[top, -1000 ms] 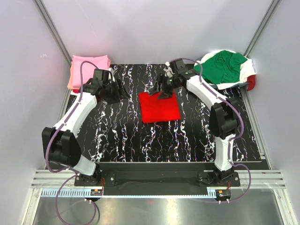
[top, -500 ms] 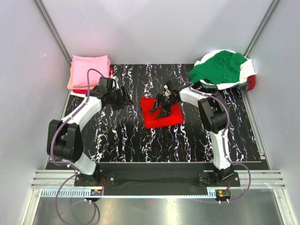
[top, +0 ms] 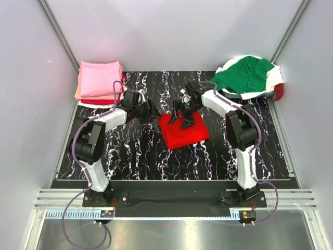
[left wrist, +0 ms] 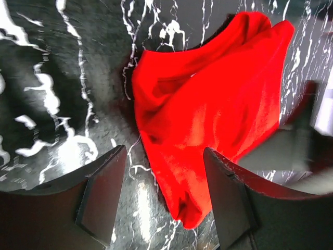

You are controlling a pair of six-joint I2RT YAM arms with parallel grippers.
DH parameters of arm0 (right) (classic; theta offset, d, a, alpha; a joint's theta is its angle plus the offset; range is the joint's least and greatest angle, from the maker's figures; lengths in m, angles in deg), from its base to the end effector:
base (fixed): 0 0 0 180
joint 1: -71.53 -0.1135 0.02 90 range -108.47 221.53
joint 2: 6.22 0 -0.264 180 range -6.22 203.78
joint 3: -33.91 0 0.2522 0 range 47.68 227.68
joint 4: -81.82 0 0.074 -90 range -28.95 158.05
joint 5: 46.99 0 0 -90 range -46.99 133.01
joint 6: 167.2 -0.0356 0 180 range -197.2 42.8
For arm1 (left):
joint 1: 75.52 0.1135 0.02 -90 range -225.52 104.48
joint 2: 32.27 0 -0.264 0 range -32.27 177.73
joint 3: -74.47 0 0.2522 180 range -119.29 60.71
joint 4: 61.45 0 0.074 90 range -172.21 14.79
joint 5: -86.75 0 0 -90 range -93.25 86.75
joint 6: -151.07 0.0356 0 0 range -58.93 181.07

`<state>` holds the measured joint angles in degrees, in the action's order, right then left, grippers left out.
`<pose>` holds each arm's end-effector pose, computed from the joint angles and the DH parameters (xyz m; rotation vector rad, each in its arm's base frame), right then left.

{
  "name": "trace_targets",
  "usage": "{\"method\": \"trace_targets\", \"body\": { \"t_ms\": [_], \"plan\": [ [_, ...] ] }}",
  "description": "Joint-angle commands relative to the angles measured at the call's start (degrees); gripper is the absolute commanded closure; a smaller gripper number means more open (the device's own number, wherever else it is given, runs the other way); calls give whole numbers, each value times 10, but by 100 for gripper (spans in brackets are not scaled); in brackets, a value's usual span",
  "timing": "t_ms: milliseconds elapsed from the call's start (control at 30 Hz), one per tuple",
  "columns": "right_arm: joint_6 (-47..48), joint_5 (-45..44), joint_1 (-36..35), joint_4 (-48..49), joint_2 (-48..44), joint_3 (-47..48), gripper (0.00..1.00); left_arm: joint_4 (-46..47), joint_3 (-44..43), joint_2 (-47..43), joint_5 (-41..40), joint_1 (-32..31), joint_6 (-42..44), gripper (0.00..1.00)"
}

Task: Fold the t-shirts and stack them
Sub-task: Fold the tshirt

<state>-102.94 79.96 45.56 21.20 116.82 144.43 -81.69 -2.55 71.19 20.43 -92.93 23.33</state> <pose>0.3861 0.2119 0.1821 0.1508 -2.9257 -1.0688 0.3587 -0.1275 0.1804 -0.2363 2.4975 -0.9242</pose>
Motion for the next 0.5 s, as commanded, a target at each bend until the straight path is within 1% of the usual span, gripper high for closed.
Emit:
{"method": "trace_targets", "body": {
  "t_ms": [0,100,233,400,467],
  "plan": [
    [33,-8,-2,-59,-67,52,21,47,-13,23,0,-5,-19,34],
    [33,-12,-2,-68,-94,47,21,35,-9,31,-31,-15,-30,35],
    [37,-12,-2,-76,-130,34,21,41,-7,56,-52,-30,-44,35],
    [46,-20,1,-83,-164,3,20,28,-41,109,-79,-60,-50,38],
    [48,-22,5,-82,-181,-22,20,33,-47,121,-79,-63,-53,44]
  ]
}}
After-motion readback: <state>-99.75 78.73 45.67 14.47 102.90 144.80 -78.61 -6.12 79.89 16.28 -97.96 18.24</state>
